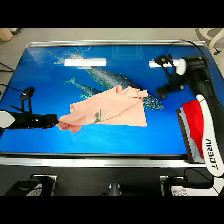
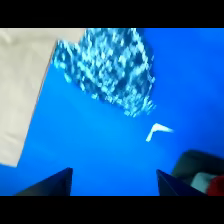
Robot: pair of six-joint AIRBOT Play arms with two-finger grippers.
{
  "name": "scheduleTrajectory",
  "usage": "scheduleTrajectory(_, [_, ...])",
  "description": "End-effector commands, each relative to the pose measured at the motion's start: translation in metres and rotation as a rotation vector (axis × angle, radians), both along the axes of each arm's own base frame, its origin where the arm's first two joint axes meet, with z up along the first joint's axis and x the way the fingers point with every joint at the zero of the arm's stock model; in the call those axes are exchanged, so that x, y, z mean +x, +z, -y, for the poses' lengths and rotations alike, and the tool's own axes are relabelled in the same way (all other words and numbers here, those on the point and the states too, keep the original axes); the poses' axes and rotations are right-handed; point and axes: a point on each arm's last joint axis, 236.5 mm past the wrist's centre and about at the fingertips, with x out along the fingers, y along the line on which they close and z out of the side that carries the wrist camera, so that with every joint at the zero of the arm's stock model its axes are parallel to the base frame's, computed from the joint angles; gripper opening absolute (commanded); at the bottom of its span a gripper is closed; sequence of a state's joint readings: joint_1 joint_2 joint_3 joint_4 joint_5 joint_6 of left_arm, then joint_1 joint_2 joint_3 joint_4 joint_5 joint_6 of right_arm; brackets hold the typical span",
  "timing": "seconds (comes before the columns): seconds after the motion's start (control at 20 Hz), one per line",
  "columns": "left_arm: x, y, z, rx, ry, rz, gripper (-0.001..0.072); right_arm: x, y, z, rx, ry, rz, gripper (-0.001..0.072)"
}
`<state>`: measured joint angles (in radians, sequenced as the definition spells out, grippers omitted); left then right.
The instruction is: Fold the shirts.
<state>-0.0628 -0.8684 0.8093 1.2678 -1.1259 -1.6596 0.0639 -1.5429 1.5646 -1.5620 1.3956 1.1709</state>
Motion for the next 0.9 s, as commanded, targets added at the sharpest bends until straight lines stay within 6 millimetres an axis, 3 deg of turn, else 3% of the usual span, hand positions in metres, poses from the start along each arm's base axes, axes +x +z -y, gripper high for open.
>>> scheduleTrajectory(0.0, [0.000,-0.001,0.000,0.000,-0.002,-0.002,0.0023,-0.065,-0.042,-0.022,0.338,-0.063,-0.273,0.0534])
scheduleTrajectory(0.15, [-0.001,-0.001,0.000,0.000,-0.003,-0.002,0.0023,-0.077,-0.081,-0.054,0.488,-0.111,-0.287,0.0550])
scheduleTrajectory(0.3, [0.000,-0.001,0.000,0.000,-0.003,-0.002,0.0024,-0.077,-0.102,-0.070,0.564,-0.188,-0.269,0.0557])
scheduleTrajectory(0.8, [0.000,-0.001,0.000,0.000,-0.003,-0.001,0.0024,-0.074,-0.131,-0.083,0.622,-0.260,-0.325,0.0548])
scheduleTrajectory(0.85, [0.000,-0.001,0.000,0.002,-0.008,0.000,0.0024,-0.069,-0.131,-0.084,0.634,-0.285,-0.317,0.0519])
